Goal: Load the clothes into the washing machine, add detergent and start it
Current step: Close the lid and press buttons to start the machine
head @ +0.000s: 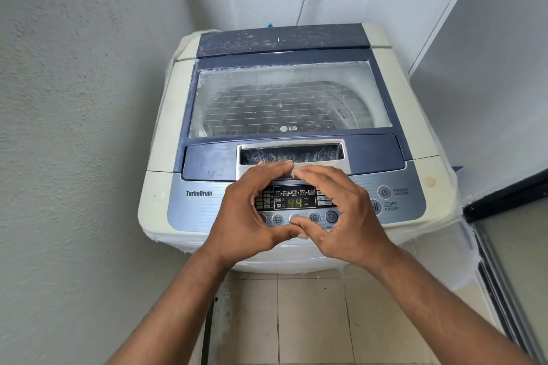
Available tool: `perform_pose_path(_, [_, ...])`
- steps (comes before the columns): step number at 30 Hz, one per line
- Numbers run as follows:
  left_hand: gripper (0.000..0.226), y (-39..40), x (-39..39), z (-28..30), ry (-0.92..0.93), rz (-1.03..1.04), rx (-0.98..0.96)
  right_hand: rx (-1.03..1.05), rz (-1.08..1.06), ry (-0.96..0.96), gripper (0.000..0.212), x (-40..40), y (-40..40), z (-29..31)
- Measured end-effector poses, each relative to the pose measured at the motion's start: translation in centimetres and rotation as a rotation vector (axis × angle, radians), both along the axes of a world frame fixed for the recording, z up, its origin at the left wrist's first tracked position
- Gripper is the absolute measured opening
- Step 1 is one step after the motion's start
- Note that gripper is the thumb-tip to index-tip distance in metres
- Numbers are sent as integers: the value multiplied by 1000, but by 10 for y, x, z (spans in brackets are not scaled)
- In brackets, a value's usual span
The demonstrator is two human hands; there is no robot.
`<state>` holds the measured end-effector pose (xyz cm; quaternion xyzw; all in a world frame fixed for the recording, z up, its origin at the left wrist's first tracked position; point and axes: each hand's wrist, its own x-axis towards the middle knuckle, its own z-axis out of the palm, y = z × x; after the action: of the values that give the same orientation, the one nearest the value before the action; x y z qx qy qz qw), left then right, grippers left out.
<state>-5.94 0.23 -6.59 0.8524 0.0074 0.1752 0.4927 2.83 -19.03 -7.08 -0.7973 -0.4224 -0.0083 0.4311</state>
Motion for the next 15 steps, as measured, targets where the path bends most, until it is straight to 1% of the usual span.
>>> perform_pose_path(15, [95,-3,-2,3,11,17,48,-8,-3,2,74,-1,0,3])
